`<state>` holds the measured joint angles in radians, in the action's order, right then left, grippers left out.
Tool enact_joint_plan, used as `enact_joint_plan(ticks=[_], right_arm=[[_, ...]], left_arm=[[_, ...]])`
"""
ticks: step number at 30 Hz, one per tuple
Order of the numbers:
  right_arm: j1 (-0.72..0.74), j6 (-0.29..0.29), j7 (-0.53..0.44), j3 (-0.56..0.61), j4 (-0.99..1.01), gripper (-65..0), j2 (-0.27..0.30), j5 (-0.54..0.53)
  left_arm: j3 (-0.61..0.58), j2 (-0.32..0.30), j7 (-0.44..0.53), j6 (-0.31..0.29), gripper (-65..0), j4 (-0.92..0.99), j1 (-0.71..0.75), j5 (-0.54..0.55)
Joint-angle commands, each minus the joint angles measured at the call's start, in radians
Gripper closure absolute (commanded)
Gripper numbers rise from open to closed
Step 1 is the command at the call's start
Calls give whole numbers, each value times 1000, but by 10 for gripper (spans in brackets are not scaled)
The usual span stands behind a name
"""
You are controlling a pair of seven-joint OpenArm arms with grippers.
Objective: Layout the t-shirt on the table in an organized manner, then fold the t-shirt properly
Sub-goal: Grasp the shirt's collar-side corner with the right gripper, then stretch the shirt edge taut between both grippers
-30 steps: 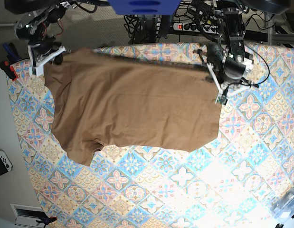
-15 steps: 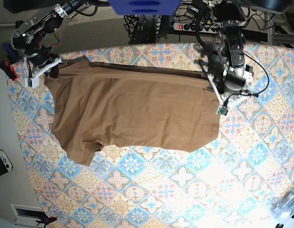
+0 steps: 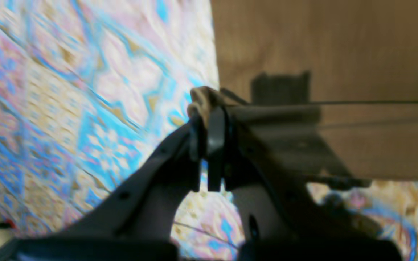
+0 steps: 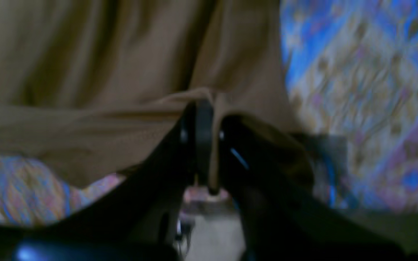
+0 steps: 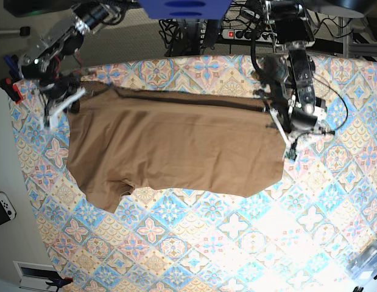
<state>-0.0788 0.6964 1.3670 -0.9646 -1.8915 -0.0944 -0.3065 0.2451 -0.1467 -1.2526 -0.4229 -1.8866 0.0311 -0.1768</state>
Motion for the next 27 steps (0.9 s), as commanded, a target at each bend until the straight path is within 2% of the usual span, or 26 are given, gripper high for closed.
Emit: enact_joint_plan(ticks=[1,7,11,15,20,24,27], right_arm=[[17,2,-25,0,-13,0,12,-13],[53,2,-34,60,39,0,12,-3],[66,2,-88,101,56,0,12,69],[66,2,-134,106,59,0,12,140],[66,2,-154,106,142,0,12,140],[66,2,-160,106,198,0,12,140],[66,2,-205,106,211,0,12,140]], left_arm=[[1,-8,9,5,0,-15,-26,-33],[-3,-6,11,5,0,69,-78,-56],[-3,-6,18,5,0,109,-90,-54],[0,-6,86,5,0,132,-87,-56],[1,-8,101,5,0,181,-96,-54],[1,-8,153,5,0,232,-102,-54],[1,-8,167,5,0,238,-102,-54]])
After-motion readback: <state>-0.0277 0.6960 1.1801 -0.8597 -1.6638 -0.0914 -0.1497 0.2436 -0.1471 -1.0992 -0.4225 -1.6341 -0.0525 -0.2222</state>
